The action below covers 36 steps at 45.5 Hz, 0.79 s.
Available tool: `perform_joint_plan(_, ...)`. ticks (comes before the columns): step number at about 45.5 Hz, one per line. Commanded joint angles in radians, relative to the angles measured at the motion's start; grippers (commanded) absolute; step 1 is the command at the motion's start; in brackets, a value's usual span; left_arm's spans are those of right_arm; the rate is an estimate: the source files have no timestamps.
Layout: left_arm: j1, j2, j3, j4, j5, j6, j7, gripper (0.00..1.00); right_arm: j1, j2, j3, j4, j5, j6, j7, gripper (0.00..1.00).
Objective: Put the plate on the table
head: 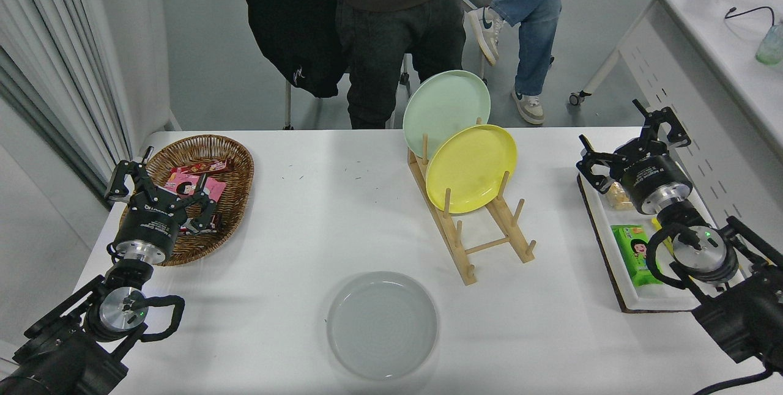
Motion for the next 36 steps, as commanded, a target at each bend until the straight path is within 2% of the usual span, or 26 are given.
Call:
perform_joint_plan(1,0.000,0.000,0.000,0.000,0.000,0.000,0.000,0.98,-0.003,0.006,0.013,-0.007,0.005,0.001,0.003,1.00)
perform_joint_plan(7,0.000,0.000,0.000,0.000,0.000,0.000,0.000,0.98,-0.010,0.007,0.027,-0.040,0.005,0.002,0.003,1.00)
perform_joint_plan(15,0.000,0.000,0.000,0.000,0.000,0.000,0.000,0.98,-0.065,0.012,0.025,-0.056,0.003,0.123,0.005,1.00)
perform_joint_plan(23,0.000,0.000,0.000,0.000,0.000,0.000,0.000,0.98,-0.074,0.030,0.024,-0.129,0.003,0.136,0.005,1.00)
perform_joint_plan(36,0.000,0.000,0.000,0.000,-0.001,0.000,0.000,0.98,-0.085,0.030,0.021,-0.133,0.003,0.163,0.005,1.00)
